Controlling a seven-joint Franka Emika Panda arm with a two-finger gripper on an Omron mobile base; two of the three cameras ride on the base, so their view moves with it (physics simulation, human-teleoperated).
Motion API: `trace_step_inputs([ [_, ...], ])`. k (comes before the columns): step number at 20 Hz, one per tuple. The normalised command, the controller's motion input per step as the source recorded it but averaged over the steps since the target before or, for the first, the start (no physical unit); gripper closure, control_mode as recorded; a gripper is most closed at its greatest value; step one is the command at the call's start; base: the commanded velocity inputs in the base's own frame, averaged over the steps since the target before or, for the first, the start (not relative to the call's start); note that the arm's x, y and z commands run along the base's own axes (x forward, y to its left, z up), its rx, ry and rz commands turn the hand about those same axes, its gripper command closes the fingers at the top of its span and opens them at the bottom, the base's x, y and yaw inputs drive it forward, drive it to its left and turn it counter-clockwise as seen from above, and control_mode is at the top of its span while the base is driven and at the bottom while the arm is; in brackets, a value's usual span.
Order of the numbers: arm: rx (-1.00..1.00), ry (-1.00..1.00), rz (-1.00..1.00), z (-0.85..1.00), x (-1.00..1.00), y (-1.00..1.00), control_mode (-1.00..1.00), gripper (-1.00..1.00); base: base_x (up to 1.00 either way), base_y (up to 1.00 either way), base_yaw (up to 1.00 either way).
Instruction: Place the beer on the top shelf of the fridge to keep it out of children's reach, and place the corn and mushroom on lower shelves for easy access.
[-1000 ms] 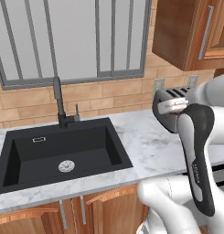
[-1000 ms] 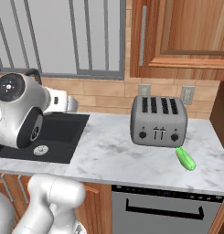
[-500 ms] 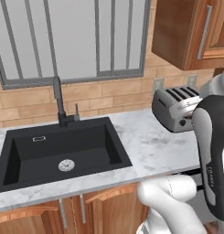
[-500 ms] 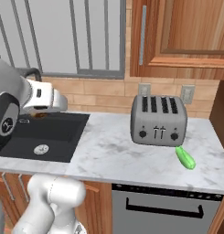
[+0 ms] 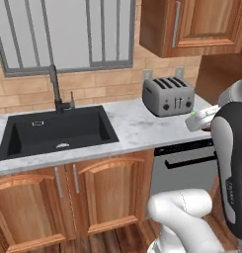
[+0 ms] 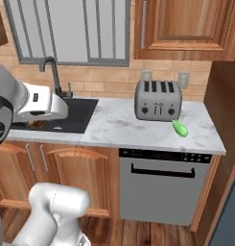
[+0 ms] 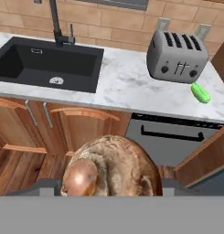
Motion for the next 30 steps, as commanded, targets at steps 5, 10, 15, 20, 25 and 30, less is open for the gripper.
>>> trace_step_inputs([
  [5,0.00,0.00,0.00,0.00,0.00,0.00,1.00,1.00,-0.72,-0.93,-0.29],
  [10,0.00,0.00,0.00,0.00,0.00,0.00,1.00,1.00,-0.27,-1.00,-0.43],
  [15,0.00,0.00,0.00,0.00,0.00,0.00,1.00,1.00,-0.06,-1.00,-0.46],
  [20,0.00,0.00,0.00,0.00,0.00,0.00,1.00,1.00,0.23,-0.89,-0.23],
  [25,0.00,0.00,0.00,0.00,0.00,0.00,1.00,1.00,0.43,-0.79,-0.04],
  [30,0.00,0.00,0.00,0.00,0.00,0.00,1.00,1.00,0.69,-0.66,0.00],
])
